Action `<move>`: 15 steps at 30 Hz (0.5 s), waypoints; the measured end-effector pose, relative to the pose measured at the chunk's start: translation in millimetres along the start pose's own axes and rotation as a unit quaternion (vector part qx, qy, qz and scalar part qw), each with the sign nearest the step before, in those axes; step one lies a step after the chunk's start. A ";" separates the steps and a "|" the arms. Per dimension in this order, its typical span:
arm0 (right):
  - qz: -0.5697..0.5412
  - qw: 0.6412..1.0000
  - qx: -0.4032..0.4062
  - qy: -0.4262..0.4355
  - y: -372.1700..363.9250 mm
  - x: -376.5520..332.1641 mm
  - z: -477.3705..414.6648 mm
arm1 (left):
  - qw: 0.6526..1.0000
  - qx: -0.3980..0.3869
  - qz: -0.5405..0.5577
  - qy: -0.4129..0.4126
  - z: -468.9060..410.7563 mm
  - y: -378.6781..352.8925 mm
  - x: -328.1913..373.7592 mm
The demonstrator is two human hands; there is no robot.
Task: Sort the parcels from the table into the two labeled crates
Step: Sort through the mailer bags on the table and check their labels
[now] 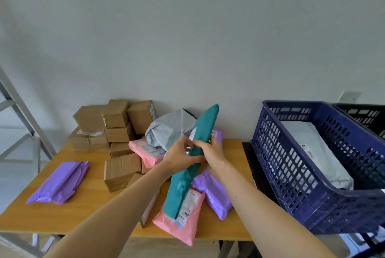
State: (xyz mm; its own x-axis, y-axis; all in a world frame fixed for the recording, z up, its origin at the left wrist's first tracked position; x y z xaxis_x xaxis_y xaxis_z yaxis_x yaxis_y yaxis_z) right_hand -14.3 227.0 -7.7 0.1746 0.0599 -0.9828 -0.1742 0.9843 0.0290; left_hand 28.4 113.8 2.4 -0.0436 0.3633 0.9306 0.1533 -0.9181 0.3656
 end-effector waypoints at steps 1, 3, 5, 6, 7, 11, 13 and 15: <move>0.001 1.000 0.004 -0.003 2.5 1.3 -0.6 | 1.000 -0.008 -0.003 -0.002 -0.2 0.0 0.5; 0.004 1.000 0.010 -0.006 7.5 1.3 -0.5 | 1.000 -0.026 0.008 -0.005 -1.4 1.6 1.6; -0.017 1.000 0.017 -0.015 9.7 2.8 0.8 | 0.999 -0.048 0.012 -0.007 -1.7 7.1 1.1; -0.032 0.999 0.017 -0.023 11.0 3.6 2.3 | 0.998 -0.055 0.010 -0.008 -2.3 9.8 0.2; -0.046 0.998 0.015 -0.029 12.1 4.1 3.3 | 0.998 -0.055 0.010 -0.011 -2.7 14.1 -0.5; -0.083 0.996 0.005 -0.040 14.4 2.7 6.3 | 0.999 0.015 -0.039 -0.030 -7.1 46.5 -7.0; -0.096 0.995 -0.004 -0.036 16.1 -0.4 9.2 | 0.997 0.043 -0.060 -0.007 -9.0 60.8 -14.5; -0.112 0.993 -0.018 -0.030 17.8 -4.5 12.8 | 0.997 0.042 -0.038 0.049 -10.0 68.0 -24.6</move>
State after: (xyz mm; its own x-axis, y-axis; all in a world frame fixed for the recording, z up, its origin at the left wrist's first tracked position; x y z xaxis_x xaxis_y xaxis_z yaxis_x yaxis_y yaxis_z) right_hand -5.8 246.5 -0.5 0.2693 -0.1489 -0.9515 -0.1588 0.9676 -0.1964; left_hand 30.0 40.9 4.4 -0.1537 0.4094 0.8993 0.2285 -0.8707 0.4355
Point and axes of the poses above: each hand's wrist, its own z-axis away from the middle knuckle, its own y-axis out of the back of the hand, x = y × z, the point moved 6 cm from there along -z, towards the middle knuckle, and after that the axes turned 8 degrees about z, right-handed, at the moved point
